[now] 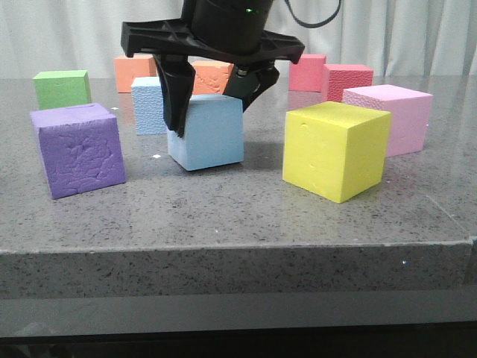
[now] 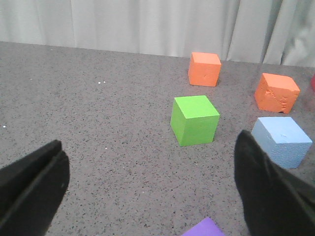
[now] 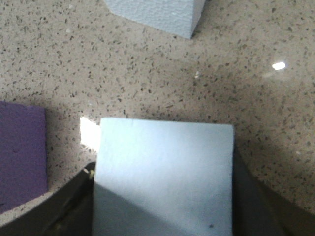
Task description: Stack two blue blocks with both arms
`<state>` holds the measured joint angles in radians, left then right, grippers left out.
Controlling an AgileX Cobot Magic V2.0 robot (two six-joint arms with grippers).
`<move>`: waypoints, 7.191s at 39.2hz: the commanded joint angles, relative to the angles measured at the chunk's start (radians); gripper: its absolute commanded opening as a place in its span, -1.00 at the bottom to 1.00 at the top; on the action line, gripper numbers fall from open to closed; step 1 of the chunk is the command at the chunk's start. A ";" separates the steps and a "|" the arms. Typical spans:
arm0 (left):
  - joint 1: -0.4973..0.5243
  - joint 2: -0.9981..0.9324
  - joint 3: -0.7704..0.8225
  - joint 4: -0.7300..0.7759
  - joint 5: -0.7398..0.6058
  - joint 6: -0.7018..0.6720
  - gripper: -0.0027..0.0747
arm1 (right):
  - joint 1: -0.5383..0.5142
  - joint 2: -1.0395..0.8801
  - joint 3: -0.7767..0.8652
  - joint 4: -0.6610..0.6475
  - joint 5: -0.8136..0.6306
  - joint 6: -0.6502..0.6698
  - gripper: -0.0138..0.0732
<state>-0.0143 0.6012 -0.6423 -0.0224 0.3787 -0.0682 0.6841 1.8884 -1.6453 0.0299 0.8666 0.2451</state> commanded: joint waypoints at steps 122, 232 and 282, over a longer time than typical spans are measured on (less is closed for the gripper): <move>-0.335 0.591 -0.557 -0.048 0.155 0.041 0.78 | -0.303 -1.550 1.213 -0.253 -0.508 0.052 -0.84; -0.448 1.348 -1.612 -0.106 0.895 -0.190 -0.17 | -0.303 -1.550 1.213 -0.220 -0.513 0.052 -0.84; -0.624 1.117 -1.199 -0.051 0.798 -0.163 -0.17 | -0.303 -1.550 1.213 -0.220 -0.500 0.052 -0.84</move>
<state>-0.6326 1.7699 -1.8177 -0.0686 1.2203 -0.2328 0.3873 0.3331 -0.4041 -0.1808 0.4358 0.2979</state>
